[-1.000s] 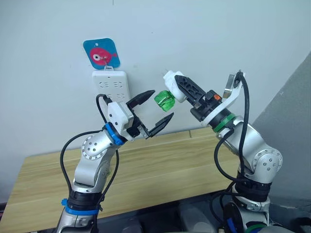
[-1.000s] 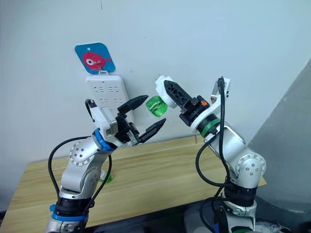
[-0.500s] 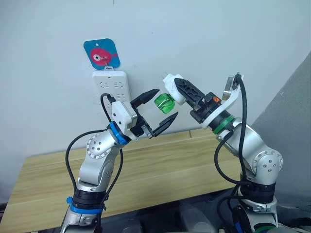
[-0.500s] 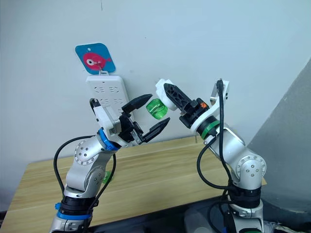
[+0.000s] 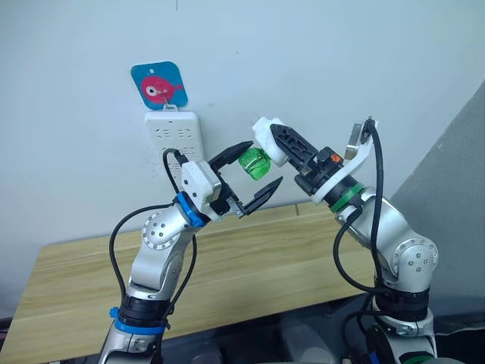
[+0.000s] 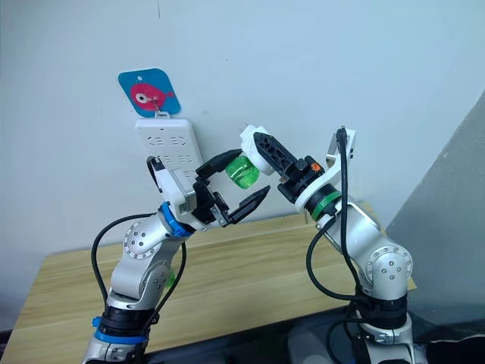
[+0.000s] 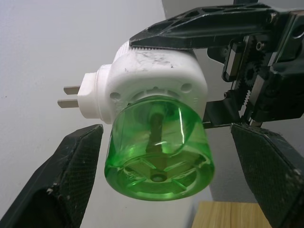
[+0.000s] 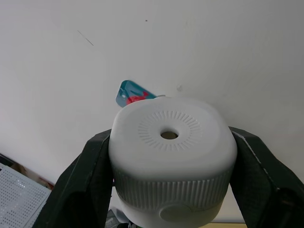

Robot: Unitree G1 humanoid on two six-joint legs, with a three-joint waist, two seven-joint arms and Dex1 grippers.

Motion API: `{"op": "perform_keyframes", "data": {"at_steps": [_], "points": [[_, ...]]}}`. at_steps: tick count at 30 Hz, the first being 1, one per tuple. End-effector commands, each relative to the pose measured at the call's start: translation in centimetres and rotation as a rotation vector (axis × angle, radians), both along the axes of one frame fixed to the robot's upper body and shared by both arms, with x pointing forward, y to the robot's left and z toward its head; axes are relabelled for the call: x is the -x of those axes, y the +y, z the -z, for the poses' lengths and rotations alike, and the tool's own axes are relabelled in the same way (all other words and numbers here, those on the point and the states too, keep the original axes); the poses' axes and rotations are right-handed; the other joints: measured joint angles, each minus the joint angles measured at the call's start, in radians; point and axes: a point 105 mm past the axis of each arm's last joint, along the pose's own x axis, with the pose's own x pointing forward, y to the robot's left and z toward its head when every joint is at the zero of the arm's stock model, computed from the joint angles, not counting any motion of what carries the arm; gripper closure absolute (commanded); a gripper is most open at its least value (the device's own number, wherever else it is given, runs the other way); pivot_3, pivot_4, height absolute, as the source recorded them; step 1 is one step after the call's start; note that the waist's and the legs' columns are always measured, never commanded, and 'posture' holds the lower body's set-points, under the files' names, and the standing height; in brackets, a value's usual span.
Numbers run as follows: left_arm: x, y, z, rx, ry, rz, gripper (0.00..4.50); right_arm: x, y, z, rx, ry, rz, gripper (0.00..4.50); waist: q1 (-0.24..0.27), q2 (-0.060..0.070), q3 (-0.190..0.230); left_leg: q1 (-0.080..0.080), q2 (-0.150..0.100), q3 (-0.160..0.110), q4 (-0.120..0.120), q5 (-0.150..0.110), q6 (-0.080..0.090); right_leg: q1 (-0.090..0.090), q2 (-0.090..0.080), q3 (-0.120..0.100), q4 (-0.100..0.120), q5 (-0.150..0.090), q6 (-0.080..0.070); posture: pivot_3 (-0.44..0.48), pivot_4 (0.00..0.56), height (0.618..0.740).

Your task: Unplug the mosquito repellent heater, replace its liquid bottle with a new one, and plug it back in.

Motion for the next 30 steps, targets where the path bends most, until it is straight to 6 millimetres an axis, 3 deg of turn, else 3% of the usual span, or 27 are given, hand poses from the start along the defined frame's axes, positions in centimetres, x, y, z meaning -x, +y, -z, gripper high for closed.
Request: {"op": "perform_keyframes", "data": {"at_steps": [1,7,10,15,16,28,30], "points": [[0.0,0.2,-1.2,0.036,-0.040,-0.014,0.00,0.8,0.0,-1.7,-0.032,-0.064,-0.017,1.56,0.000,0.000,0.000,0.000,0.000,0.000,0.000,0.000,0.000,0.000,0.000,0.000,0.000,0.000,0.000,-0.225,0.047,0.736],[0.0,0.4,-1.5,0.043,-0.045,-0.026,0.00,0.8,0.1,-1.9,-0.032,-0.062,-0.015,1.56,0.000,0.001,0.000,0.000,0.000,0.000,0.000,0.000,0.000,0.000,0.000,0.000,0.000,0.000,0.000,-0.222,0.047,0.736],[0.2,0.2,-1.7,0.053,-0.051,-0.014,0.66,0.8,0.2,-1.9,-0.032,-0.061,-0.015,1.56,0.000,0.001,0.000,0.000,0.000,0.000,0.000,0.000,0.000,0.000,0.000,0.000,0.000,0.000,0.000,-0.222,0.047,0.736],[0.4,0.0,-2.2,0.073,-0.057,-0.015,2.13,0.8,0.1,-1.9,-0.029,-0.055,-0.012,1.56,0.000,0.001,0.000,0.000,0.000,0.000,0.000,0.000,0.000,0.000,0.000,0.000,0.000,0.000,0.000,-0.220,0.048,0.736],[0.4,0.0,-2.3,0.074,-0.061,-0.018,2.21,0.8,0.1,-1.8,-0.026,-0.053,-0.010,1.56,0.000,0.001,0.000,0.000,0.000,0.000,0.000,0.000,0.000,0.000,0.000,0.000,0.000,0.000,0.000,-0.220,0.048,0.736],[0.3,0.2,-2.0,0.059,-0.066,-0.041,2.21,0.8,0.1,-1.6,-0.013,-0.052,-0.019,1.56,0.000,0.001,-0.001,0.000,0.000,0.000,0.000,0.000,0.000,0.000,0.000,0.000,0.000,0.000,0.000,-0.219,0.050,0.736],[0.3,0.1,-1.8,0.051,-0.067,-0.037,2.21,1.0,0.0,-1.6,-0.019,-0.055,-0.022,0.82,0.000,0.001,-0.001,0.000,0.000,0.000,0.000,0.000,0.000,0.000,0.000,0.000,0.000,0.000,0.000,-0.219,0.050,0.736]]}}
